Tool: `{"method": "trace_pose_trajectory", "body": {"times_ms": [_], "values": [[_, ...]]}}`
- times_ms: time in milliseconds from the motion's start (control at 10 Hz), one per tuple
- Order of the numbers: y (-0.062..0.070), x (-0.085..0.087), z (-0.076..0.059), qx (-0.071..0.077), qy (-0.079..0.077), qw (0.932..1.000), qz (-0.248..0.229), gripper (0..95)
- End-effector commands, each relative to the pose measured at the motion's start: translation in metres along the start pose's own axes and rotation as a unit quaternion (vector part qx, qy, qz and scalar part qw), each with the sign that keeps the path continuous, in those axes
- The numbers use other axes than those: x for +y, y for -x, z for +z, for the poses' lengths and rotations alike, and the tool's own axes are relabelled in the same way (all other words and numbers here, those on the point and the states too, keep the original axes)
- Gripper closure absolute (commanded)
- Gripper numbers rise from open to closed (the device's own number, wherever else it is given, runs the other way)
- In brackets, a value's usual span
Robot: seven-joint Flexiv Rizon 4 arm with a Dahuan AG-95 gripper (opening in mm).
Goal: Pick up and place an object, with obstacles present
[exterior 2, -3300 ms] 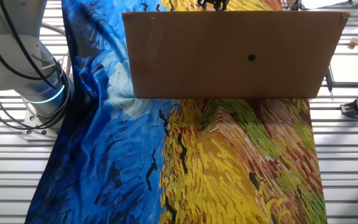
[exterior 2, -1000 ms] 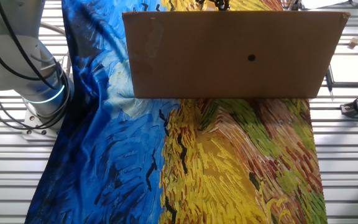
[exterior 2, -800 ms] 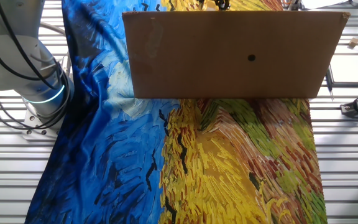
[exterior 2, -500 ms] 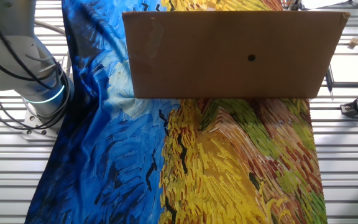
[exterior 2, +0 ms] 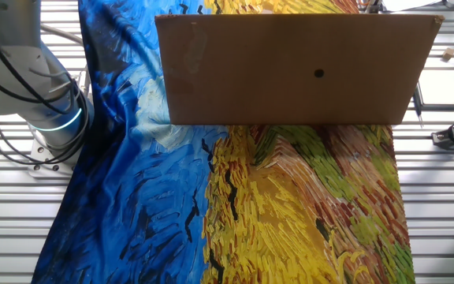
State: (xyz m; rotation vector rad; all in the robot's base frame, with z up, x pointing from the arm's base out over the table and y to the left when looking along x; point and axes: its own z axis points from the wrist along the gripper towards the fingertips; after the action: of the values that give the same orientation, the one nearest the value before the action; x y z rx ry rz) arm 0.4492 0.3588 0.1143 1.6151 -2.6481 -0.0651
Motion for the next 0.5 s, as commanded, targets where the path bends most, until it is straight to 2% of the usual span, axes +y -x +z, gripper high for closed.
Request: {"method": "trace_pose_trajectory", "body": {"times_ms": [100,200,300,400,500], "values": [[-0.0024,0.001,-0.0016,-0.001,-0.002,1.0,-0.001,38.0],[-0.0026,0.0016,-0.0004,0.004,-0.004,1.0,0.006,38.0],[-0.0026,0.0016,-0.0004,0.01,-0.009,0.9993,0.034,76.0],[-0.0026,0.0016,-0.0004,0.006,-0.012,0.9982,0.058,95.0],[-0.0026,0.0016,-0.0004,0.004,-0.017,0.9976,0.067,95.0]]}}
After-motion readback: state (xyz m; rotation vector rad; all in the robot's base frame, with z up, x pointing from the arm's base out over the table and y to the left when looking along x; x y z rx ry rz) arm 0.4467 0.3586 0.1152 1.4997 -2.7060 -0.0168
